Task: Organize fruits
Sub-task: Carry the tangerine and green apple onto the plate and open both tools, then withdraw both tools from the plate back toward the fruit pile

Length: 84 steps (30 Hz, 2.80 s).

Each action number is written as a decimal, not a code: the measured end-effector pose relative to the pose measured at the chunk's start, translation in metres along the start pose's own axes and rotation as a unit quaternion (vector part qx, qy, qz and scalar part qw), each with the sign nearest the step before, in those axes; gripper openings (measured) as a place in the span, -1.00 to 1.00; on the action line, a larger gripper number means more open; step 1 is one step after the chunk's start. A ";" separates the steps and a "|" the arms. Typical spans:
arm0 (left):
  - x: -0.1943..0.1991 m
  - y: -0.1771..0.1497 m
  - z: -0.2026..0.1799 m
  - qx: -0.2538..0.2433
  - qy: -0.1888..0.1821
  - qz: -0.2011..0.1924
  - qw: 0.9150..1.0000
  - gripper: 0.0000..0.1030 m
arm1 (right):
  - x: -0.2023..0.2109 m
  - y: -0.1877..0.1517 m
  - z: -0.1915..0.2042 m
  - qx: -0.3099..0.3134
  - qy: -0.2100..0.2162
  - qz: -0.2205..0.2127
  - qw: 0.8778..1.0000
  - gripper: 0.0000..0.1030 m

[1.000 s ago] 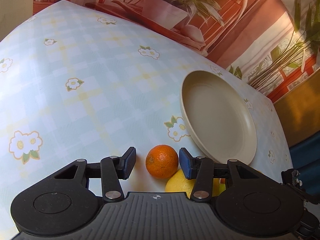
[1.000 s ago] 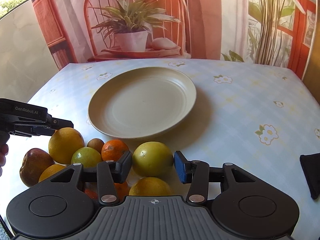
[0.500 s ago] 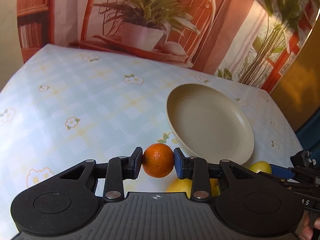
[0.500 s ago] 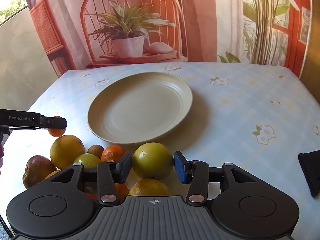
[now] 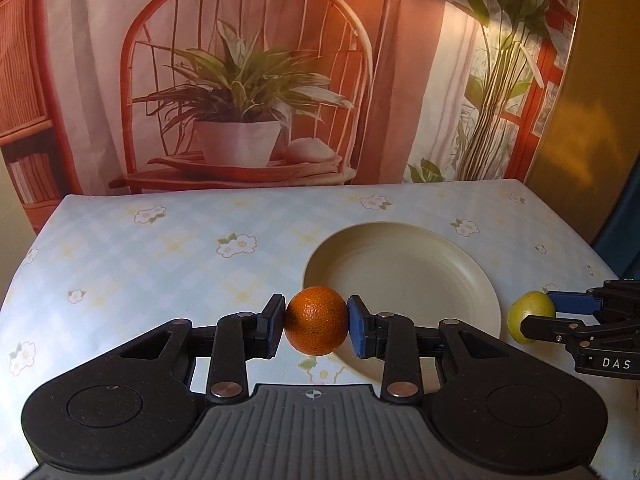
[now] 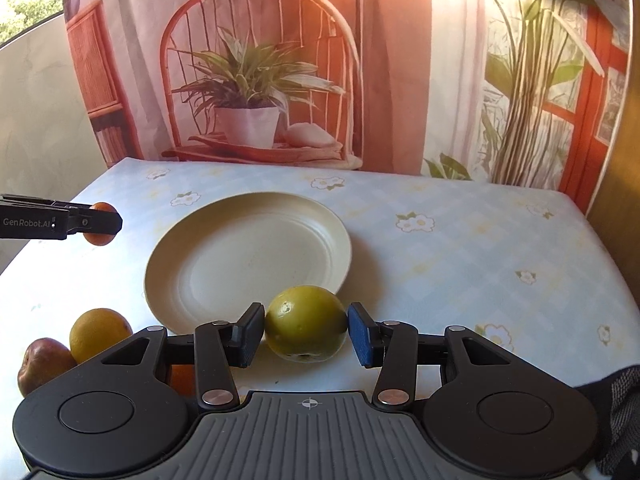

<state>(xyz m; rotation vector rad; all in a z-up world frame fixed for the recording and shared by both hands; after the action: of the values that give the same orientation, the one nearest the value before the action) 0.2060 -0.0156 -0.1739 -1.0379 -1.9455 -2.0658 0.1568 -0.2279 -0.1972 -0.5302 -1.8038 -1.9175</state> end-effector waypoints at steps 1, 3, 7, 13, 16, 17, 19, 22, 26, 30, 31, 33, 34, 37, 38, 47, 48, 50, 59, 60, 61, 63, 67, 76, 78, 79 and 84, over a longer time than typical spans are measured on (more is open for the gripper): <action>-0.005 0.002 -0.001 0.001 -0.004 0.002 1.000 -0.31 | -0.005 0.003 0.000 0.007 0.002 -0.001 1.000 -0.18; -0.014 0.004 -0.002 0.003 -0.010 0.006 1.000 -0.31 | -0.019 0.009 0.000 0.025 0.007 -0.004 1.000 -0.18; -0.034 0.006 -0.005 -0.009 -0.017 0.017 1.000 -0.31 | -0.047 0.021 0.004 0.040 0.020 -0.002 0.999 -0.18; -0.058 0.005 -0.017 -0.057 -0.026 0.030 0.998 -0.31 | -0.076 0.032 -0.001 0.040 0.019 0.001 0.999 -0.18; -0.070 0.001 -0.017 -0.061 -0.026 0.041 0.997 -0.31 | -0.086 0.032 -0.005 0.032 0.017 0.009 0.999 -0.18; -0.074 0.000 -0.016 -0.061 -0.025 0.045 0.997 -0.31 | -0.088 0.031 -0.006 0.029 0.017 0.011 0.999 -0.18; -0.081 -0.003 -0.014 -0.059 -0.026 0.050 0.997 -0.31 | -0.091 0.028 -0.008 0.025 0.019 0.014 0.999 -0.18; -0.088 -0.004 -0.014 -0.062 -0.031 0.049 0.996 -0.31 | -0.094 0.026 -0.009 0.020 0.023 0.012 0.999 -0.17; -0.097 -0.006 -0.017 -0.071 -0.032 0.059 0.995 -0.30 | -0.096 0.027 -0.011 0.016 0.025 0.010 1.000 -0.17; -0.099 -0.009 -0.022 -0.092 -0.028 0.062 0.993 -0.29 | -0.096 0.028 -0.011 0.017 0.025 0.011 0.999 -0.14; -0.100 -0.008 -0.023 -0.094 -0.028 0.064 0.993 -0.28 | -0.095 0.028 -0.011 0.016 0.025 0.012 0.999 -0.13; -0.101 -0.008 -0.022 -0.089 -0.030 0.070 0.993 -0.24 | -0.094 0.028 -0.011 0.012 0.023 0.013 1.000 -0.11; -0.101 -0.007 -0.023 -0.083 -0.031 0.072 0.993 -0.19 | -0.092 0.029 -0.011 0.010 0.021 0.012 1.000 -0.11; -0.094 -0.002 -0.023 -0.075 -0.026 0.066 0.995 -0.06 | -0.083 0.032 -0.012 0.001 0.020 0.004 1.000 -0.11; -0.090 -0.001 -0.023 -0.074 -0.024 0.063 0.995 -0.05 | -0.078 0.033 -0.012 -0.003 0.020 0.001 1.000 -0.11; -0.031 0.010 -0.009 -0.012 -0.001 0.036 0.999 -0.05 | -0.021 0.030 -0.006 -0.035 0.018 -0.030 0.999 -0.11; -0.023 0.010 -0.007 -0.004 0.003 0.034 0.999 -0.05 | -0.014 0.028 -0.004 -0.038 0.019 -0.033 0.999 -0.11; -0.007 0.008 -0.001 0.012 0.008 0.030 0.999 -0.05 | -0.001 0.023 -0.001 -0.044 0.018 -0.039 0.998 -0.11; 0.059 -0.008 0.010 0.047 0.033 0.007 0.998 -0.05 | 0.044 -0.003 0.022 -0.054 0.018 -0.041 0.998 -0.11; 0.064 -0.011 0.009 0.047 0.035 0.005 0.998 -0.05 | 0.047 -0.005 0.025 -0.053 0.019 -0.040 0.998 -0.11; 0.070 -0.014 0.009 0.048 0.037 0.004 0.998 -0.05 | 0.050 -0.009 0.029 -0.053 0.020 -0.040 0.998 -0.11; 0.079 -0.020 0.009 0.050 0.042 0.004 0.998 -0.05 | 0.056 -0.015 0.037 -0.052 0.022 -0.038 0.998 -0.11; 0.094 -0.032 0.008 0.059 0.046 0.003 0.997 -0.05 | 0.067 -0.027 0.050 -0.045 0.026 -0.032 0.998 -0.11; 0.116 -0.061 0.001 0.074 0.042 0.003 0.996 -0.05 | 0.087 -0.041 0.066 -0.034 0.030 -0.037 0.998 -0.10; 0.118 -0.066 -0.003 0.069 0.041 0.004 0.997 -0.05 | 0.091 -0.046 0.069 -0.031 0.030 -0.036 0.998 -0.08; 0.118 -0.069 -0.005 0.068 0.041 0.005 0.997 -0.05 | 0.094 -0.048 0.070 -0.029 0.031 -0.036 0.998 -0.07; 0.122 -0.081 -0.012 0.071 0.032 0.009 0.997 -0.05 | 0.105 -0.066 0.076 -0.024 0.036 -0.030 0.999 0.00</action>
<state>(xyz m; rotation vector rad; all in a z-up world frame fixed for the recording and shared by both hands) 0.0663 0.0311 -0.1747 -0.9427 -2.0103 -1.8955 0.0309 -0.1558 -0.1868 -0.4215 -1.7495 -1.9990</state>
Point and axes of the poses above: each gripper's, at about its wrist camera, not at the fingertips, and x roughly against the way its jaws point, z to its left, y to its top, the point moved 3 cm from there along -x, roughly the way its jaws point, and after that the axes turned 8 degrees about -z, right-handed, at the moved point
